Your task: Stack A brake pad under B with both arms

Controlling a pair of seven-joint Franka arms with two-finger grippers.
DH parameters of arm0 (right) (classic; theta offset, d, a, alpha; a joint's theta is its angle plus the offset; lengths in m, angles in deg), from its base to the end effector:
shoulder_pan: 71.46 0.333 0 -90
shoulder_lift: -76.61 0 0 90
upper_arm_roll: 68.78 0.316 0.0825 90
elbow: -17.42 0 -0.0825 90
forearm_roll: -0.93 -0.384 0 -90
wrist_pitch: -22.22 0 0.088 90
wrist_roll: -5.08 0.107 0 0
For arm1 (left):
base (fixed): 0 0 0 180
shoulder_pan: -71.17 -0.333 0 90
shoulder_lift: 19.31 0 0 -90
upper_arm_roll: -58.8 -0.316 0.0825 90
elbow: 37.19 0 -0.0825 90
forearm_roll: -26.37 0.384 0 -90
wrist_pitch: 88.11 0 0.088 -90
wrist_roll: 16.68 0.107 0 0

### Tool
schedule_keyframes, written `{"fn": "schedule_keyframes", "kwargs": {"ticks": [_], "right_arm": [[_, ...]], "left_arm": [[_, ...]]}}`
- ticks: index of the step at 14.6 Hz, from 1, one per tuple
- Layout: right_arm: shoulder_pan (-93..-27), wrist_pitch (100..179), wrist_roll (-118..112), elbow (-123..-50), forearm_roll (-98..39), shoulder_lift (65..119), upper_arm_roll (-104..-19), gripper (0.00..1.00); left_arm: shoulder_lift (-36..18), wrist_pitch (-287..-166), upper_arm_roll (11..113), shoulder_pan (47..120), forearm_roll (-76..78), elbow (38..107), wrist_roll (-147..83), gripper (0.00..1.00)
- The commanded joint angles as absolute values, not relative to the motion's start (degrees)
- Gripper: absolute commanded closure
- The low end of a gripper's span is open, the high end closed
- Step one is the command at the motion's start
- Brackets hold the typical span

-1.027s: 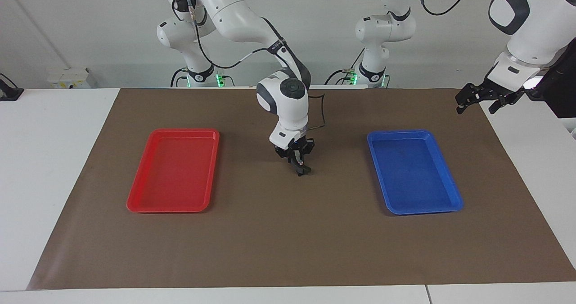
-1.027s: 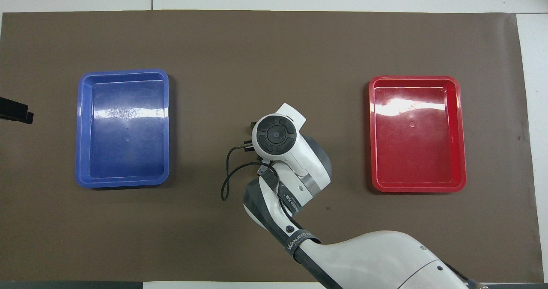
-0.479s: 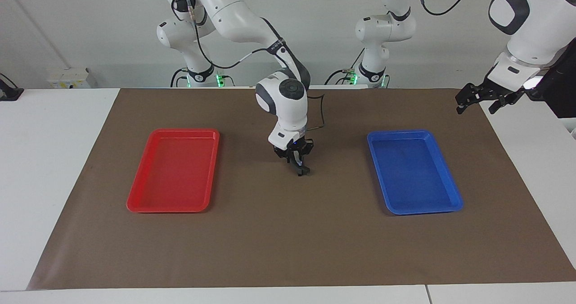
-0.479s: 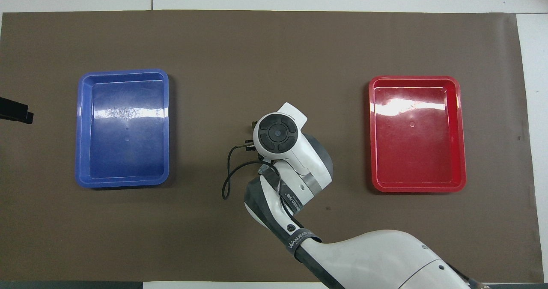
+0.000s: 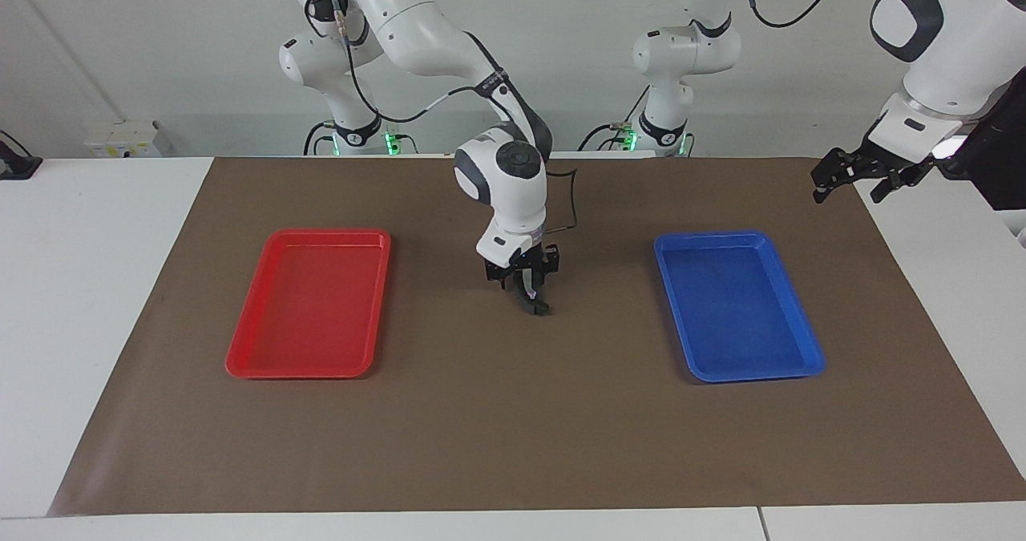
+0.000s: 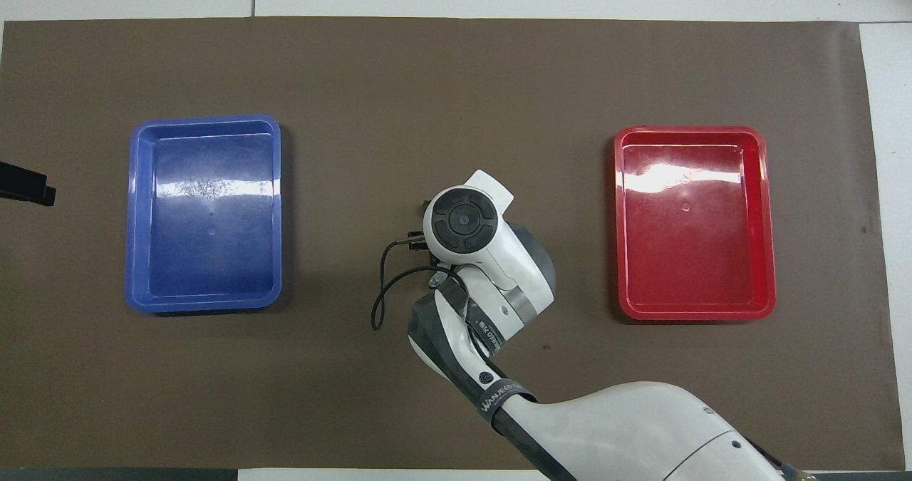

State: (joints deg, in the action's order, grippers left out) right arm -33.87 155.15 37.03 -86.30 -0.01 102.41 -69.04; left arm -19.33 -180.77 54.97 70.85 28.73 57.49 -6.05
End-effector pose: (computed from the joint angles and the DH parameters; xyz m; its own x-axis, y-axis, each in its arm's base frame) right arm 0.5203 0.3975 0.2993 0.9956 0.0825 0.0448 0.0843 -0.9956 -0.0405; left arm 0.5543 0.0445 0.5901 0.9925 -0.1147 -0.0419 -0.1161 -0.9927 -0.0339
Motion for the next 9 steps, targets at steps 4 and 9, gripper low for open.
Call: {"fn": "schedule_keyframes", "kwargs": {"ticks": [4, 9], "right_arm": [[-36.99, 150.99, 38.31, -87.43, 0.31, 95.53, -69.31, 0.0], [-48.76, 143.96, 34.89, -87.35, 0.84, 86.38, -69.22, 0.0]], "left_arm": [[-20.55, -180.66, 55.29, 70.38, 29.27, 58.35, -5.87, 0.01], [-20.55, -180.66, 55.29, 70.38, 29.27, 58.35, -5.87, 0.01]]}}
